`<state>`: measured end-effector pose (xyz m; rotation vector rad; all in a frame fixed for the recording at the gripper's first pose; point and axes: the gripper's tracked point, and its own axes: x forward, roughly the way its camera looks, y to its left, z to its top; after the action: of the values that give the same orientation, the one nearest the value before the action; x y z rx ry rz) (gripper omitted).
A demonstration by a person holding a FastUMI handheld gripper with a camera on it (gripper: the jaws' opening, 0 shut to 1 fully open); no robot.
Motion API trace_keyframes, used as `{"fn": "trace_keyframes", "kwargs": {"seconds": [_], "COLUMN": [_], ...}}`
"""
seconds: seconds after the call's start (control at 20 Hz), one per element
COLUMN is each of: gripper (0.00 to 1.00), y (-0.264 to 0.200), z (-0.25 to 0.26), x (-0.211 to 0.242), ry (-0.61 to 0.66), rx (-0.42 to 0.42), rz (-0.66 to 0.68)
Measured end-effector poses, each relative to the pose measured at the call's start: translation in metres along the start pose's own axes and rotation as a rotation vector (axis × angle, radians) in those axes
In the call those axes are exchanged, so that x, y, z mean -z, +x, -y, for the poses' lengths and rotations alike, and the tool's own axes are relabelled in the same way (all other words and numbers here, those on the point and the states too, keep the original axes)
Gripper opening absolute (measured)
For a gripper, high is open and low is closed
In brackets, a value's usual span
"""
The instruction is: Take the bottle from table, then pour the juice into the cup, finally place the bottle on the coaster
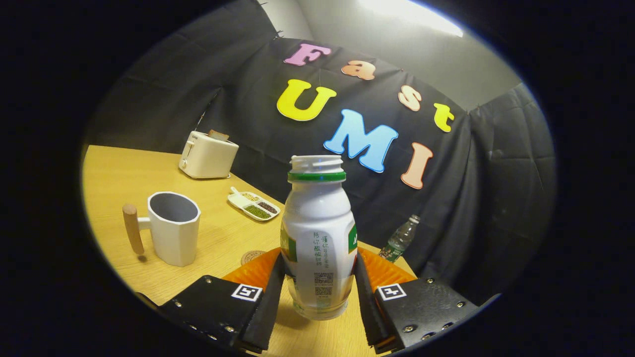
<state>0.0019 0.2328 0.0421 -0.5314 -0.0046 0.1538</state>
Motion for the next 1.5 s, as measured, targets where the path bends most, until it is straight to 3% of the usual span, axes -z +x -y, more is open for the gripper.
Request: {"fn": "trace_keyframes", "kwargs": {"seconds": [0.65,1.5], "gripper": [0.7,0.7], "y": [0.014,0.025], "z": [-0.021,-0.036], "x": [-0.024,-0.044], "ry": [-0.263,-0.76], "rx": [0.033,0.151], "rz": [0.022,0.068]}}
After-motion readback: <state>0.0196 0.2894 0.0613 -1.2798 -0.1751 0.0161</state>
